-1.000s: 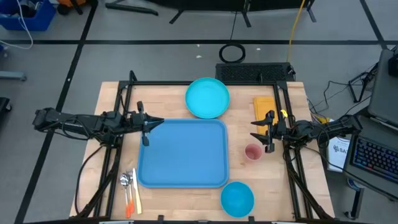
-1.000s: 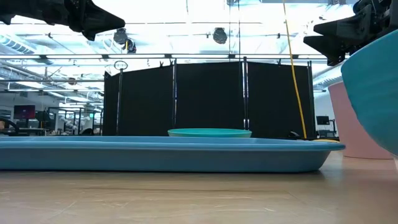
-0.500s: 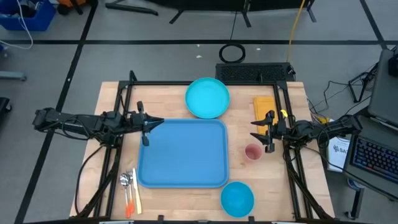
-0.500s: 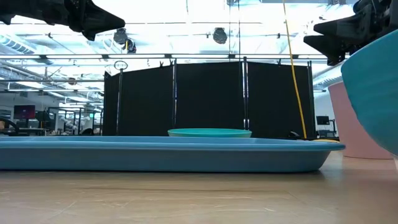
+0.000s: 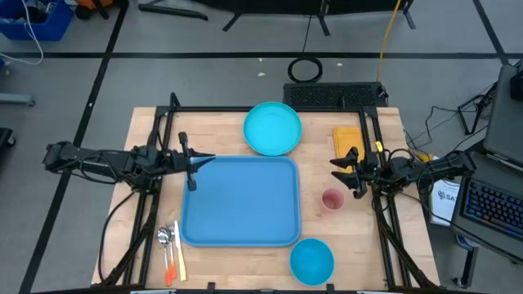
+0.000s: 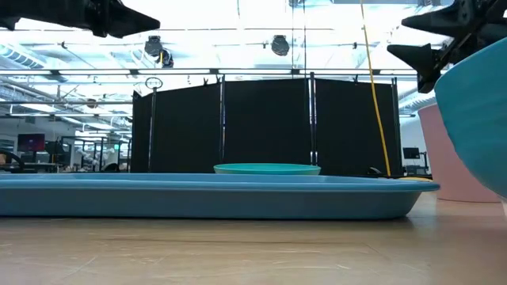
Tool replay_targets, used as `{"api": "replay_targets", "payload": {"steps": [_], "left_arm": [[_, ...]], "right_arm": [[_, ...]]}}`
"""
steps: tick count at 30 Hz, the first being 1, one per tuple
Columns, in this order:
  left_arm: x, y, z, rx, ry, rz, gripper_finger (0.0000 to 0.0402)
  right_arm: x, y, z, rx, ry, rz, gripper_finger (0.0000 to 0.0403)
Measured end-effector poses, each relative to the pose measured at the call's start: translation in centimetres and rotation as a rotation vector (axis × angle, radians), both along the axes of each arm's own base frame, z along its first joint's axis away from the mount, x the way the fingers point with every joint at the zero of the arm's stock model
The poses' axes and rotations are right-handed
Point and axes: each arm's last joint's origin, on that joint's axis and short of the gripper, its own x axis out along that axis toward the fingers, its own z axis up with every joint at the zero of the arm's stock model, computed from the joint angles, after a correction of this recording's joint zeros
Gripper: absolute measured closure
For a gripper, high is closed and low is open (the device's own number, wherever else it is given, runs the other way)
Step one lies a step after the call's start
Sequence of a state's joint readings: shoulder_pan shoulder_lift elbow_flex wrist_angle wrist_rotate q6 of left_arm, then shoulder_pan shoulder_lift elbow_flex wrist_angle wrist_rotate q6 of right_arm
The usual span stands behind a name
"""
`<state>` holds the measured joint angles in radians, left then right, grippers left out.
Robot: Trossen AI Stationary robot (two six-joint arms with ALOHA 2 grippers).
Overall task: Set up tray
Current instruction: Put the pink cup on the top right of the blue serving tray
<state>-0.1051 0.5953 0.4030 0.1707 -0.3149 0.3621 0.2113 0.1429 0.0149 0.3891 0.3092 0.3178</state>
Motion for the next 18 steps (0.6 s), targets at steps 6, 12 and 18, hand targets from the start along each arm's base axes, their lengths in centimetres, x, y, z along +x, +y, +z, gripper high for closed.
{"api": "replay_targets", "payload": {"steps": [6,12,18], "left_arm": [[0.0,0.0,0.5,-0.249,-0.103,-0.007,0.0364],[0.1,0.0,0.5,-0.461,-0.152,-0.013,0.0364],[1.4,-0.3,-0.5,-0.520,-0.086,-0.025,0.0364]], "right_arm": [[-0.1,0.0,0.4,0.121,-0.053,0.028,0.0181],[0.1,0.0,-0.5,0.059,0.042,-0.003,0.0181],[0.3,0.2,-0.7,0.070,0.065,0.078,0.0181]]}}
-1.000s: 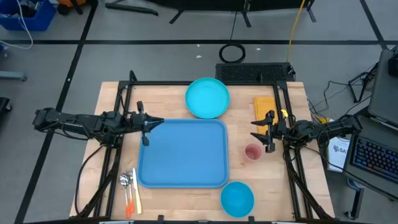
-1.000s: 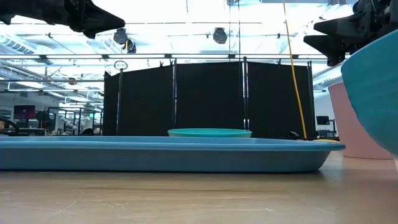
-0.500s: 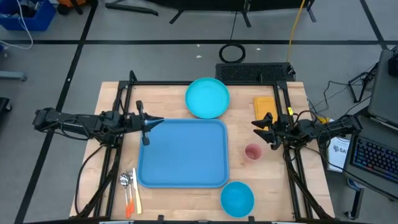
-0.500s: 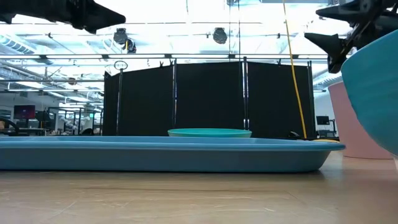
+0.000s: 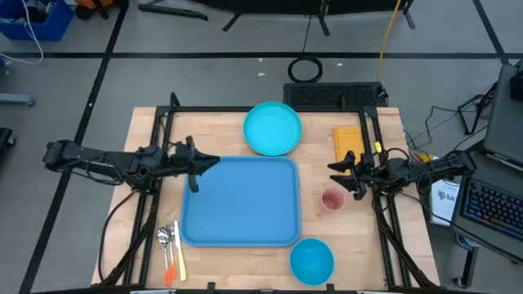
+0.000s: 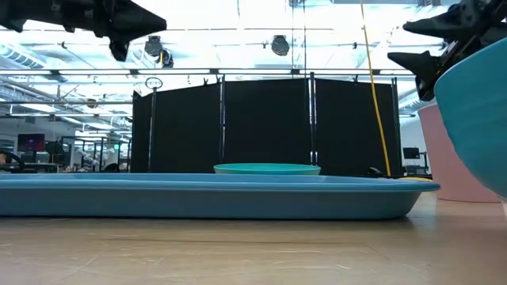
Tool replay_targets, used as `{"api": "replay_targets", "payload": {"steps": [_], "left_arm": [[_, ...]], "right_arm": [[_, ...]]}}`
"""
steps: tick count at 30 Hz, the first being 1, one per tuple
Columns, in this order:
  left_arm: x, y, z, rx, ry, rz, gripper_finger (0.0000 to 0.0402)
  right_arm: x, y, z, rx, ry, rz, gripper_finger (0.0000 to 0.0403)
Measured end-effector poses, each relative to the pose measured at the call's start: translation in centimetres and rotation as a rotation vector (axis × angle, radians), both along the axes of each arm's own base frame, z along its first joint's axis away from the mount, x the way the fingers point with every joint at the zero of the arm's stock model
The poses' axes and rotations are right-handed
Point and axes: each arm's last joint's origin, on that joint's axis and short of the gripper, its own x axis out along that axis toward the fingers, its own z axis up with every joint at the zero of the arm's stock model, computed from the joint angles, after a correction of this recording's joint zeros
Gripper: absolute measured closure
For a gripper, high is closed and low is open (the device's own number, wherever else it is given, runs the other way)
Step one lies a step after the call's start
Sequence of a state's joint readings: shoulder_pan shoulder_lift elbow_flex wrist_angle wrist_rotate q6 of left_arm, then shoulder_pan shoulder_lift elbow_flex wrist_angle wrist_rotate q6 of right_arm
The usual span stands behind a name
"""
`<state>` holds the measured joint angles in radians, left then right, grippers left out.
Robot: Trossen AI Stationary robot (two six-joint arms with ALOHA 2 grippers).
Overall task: Set up tray
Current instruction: Put the pink cup on the top right of the blue serving tray
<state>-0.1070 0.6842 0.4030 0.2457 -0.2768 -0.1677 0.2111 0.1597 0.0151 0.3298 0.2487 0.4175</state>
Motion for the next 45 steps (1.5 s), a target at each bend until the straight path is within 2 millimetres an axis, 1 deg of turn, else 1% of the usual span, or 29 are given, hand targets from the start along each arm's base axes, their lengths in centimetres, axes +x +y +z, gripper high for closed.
{"api": "replay_targets", "payload": {"steps": [4,8,12,14,16,20,24,26,29,35,39,41,45], "left_arm": [[1.3,-0.3,-1.2,-0.002,0.081,-0.041,0.0364],[2.6,-0.4,-2.8,-0.014,0.175,-0.048,0.0364],[3.6,-0.5,-4.0,-0.015,0.231,-0.036,0.0364],[3.9,-0.4,-4.4,0.024,0.253,-0.015,0.0364],[4.1,-0.3,-4.7,0.055,0.267,-0.005,0.0364],[4.1,-0.1,-4.5,0.115,0.266,-0.001,0.0364],[3.8,0.1,-3.8,0.177,0.231,-0.003,0.0364],[3.5,0.1,-3.5,0.185,0.226,-0.005,0.0364],[3.2,0.1,-3.0,0.187,0.188,-0.007,0.0364],[2.9,0.1,-2.5,0.162,0.159,-0.004,0.0364],[2.8,0.1,-2.7,0.152,0.182,-0.005,0.0364],[2.8,0.1,-2.9,0.152,0.202,-0.007,0.0364],[2.8,0.1,-3.1,0.152,0.220,-0.008,0.0364]], "right_arm": [[0.1,0.2,-0.1,-0.006,0.011,0.061,0.0181],[0.3,0.5,-0.2,-0.011,0.025,0.102,0.0181],[0.6,0.8,0.4,-0.105,-0.034,0.108,0.0181],[0.8,1.0,0.2,-0.169,-0.004,0.088,0.0181],[1.2,1.1,-0.4,-0.222,0.084,0.088,0.0181],[2.2,1.5,1.8,-0.263,0.149,0.073,0.0181],[3.9,2.3,2.7,-0.292,0.296,0.103,0.0181],[4.8,2.9,3.6,-0.274,0.351,0.128,0.0181],[6.1,3.8,4.9,-0.247,0.517,0.158,0.0181],[8.4,5.7,9.5,-0.219,0.773,0.183,0.0181],[9.2,6.7,11.8,-0.171,0.949,0.165,0.0189],[9.2,7.1,12.2,-0.136,1.045,0.148,0.0196],[9.1,8.0,11.2,-0.040,1.223,0.140,0.0208]]}}
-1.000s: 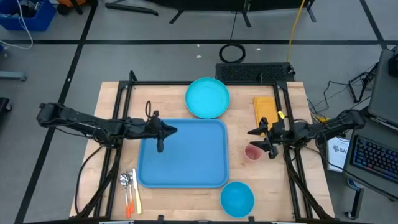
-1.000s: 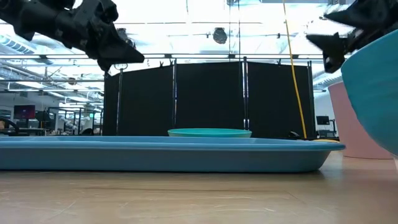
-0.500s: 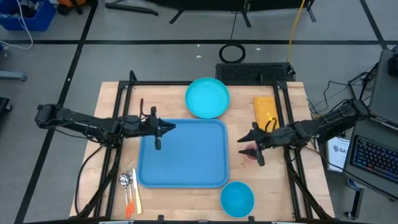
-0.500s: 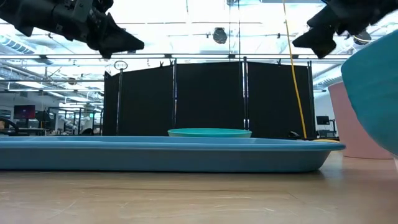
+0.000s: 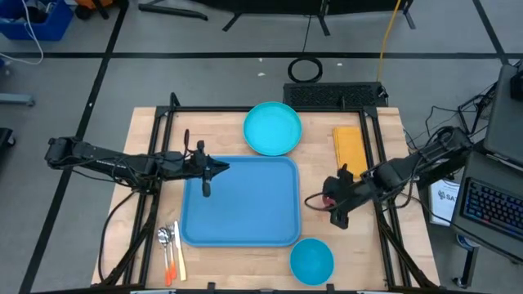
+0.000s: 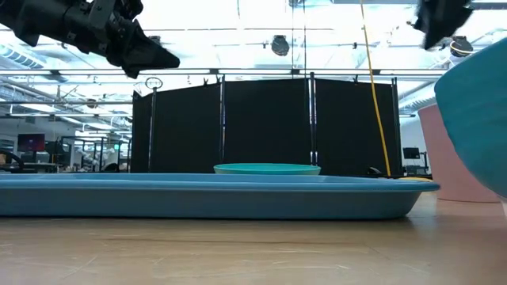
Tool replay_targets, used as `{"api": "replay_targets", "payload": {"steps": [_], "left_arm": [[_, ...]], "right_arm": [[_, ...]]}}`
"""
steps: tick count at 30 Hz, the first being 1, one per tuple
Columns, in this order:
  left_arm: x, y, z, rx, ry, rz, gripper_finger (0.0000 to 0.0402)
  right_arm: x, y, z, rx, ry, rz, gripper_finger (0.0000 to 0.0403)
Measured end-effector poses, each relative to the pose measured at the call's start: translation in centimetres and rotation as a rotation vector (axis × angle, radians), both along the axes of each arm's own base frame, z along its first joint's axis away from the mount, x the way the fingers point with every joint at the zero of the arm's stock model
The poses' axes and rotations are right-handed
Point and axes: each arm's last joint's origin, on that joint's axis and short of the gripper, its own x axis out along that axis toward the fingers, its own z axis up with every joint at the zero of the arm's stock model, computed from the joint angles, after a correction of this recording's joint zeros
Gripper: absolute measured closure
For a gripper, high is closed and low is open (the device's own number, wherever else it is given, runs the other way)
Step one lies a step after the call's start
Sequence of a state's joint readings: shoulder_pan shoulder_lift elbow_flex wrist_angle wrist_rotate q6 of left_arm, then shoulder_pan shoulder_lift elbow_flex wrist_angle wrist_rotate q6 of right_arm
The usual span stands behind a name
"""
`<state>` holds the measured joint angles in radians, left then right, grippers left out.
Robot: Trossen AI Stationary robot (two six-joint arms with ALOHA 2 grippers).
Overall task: Set up tray
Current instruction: Put the pink cup on the top right of the blue serving tray
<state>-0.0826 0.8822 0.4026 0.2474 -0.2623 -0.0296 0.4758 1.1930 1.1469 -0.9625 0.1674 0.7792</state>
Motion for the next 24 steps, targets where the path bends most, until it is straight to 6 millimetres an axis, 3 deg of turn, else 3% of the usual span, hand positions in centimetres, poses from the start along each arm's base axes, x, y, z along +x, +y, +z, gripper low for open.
{"api": "replay_targets", "payload": {"steps": [6,12,24], "left_arm": [[0.0,0.0,0.0,-0.022,-0.007,0.005,0.0364],[0.0,0.0,0.1,-0.032,-0.012,0.007,0.0364],[0.0,0.0,0.0,-0.059,-0.012,0.013,0.0364]], "right_arm": [[-0.3,0.5,-1.9,0.030,0.182,-0.038,0.0217],[-0.6,0.3,-3.1,0.023,0.226,-0.049,0.0211],[-1.1,0.0,-5.8,-0.020,0.274,-0.026,0.0139]]}}
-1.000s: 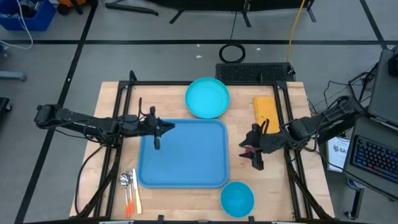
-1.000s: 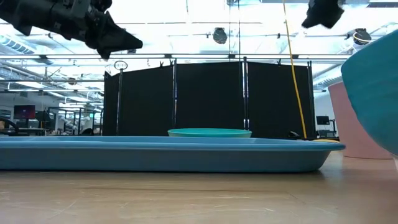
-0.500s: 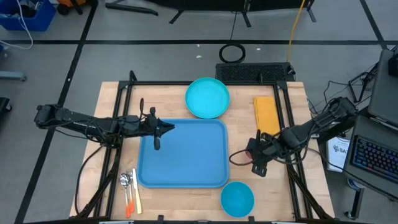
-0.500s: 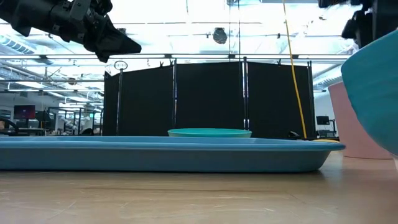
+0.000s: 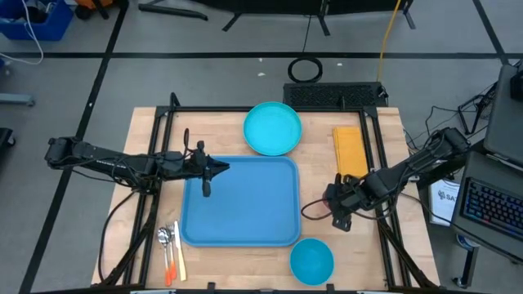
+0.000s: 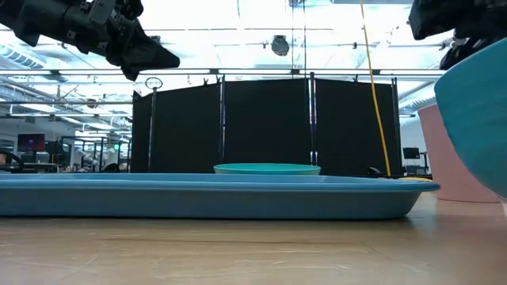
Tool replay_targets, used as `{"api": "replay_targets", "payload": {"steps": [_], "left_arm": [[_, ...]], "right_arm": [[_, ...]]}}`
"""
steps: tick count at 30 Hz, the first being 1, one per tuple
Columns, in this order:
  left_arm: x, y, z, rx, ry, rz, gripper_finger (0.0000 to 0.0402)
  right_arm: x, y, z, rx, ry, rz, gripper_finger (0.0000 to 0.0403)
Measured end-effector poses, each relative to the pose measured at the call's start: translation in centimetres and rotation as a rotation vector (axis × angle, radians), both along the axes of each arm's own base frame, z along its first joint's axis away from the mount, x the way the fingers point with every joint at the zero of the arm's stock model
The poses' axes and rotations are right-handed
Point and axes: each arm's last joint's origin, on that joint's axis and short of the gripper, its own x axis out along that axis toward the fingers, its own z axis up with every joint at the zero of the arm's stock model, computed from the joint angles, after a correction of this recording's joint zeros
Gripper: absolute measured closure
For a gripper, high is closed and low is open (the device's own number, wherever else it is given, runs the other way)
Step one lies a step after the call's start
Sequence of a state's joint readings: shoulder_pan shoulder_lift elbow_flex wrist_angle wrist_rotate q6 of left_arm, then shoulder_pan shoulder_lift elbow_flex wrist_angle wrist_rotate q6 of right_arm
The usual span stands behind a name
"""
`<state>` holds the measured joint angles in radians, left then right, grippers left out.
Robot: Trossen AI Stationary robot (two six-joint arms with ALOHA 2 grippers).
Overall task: Set up tray
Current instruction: Put the pink cup on the top right of the blue serving tray
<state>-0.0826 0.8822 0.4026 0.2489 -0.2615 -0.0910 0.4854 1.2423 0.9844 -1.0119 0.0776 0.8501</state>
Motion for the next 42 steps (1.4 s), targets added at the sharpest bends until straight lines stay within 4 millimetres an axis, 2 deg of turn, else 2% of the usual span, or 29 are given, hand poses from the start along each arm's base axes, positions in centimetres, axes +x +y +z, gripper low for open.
{"api": "replay_targets", "payload": {"steps": [5,11,15,23,25,33,36,42], "left_arm": [[0.0,0.0,0.0,0.001,0.001,-0.001,0.0364],[0.0,0.0,-0.1,0.008,0.016,-0.001,0.0364],[0.0,0.0,-0.1,0.008,0.015,-0.001,0.0364],[0.0,0.0,-0.1,0.008,0.015,-0.001,0.0364],[0.0,0.0,-0.1,0.009,0.015,-0.001,0.0364],[0.0,0.0,-0.1,0.009,0.010,-0.001,0.0364],[0.0,0.0,0.1,0.008,-0.003,-0.001,0.0364],[0.2,-0.1,0.9,-0.082,-0.111,-0.009,0.0364]], "right_arm": [[0.0,0.0,-0.7,-0.007,-0.007,0.034,0.0136],[0.0,0.0,-1.0,-0.018,-0.010,0.075,0.0172],[0.0,0.0,-1.0,-0.023,-0.010,0.084,0.0225],[0.0,0.0,-1.0,-0.021,-0.007,0.106,0.0371],[0.0,0.0,-0.9,-0.031,-0.010,0.135,0.0393],[0.2,-0.2,-0.5,-0.053,-0.029,0.210,0.0399],[0.8,-0.3,0.5,-0.069,-0.071,0.242,0.0401],[1.9,-0.2,2.6,-0.137,-0.192,0.431,0.0402]]}}
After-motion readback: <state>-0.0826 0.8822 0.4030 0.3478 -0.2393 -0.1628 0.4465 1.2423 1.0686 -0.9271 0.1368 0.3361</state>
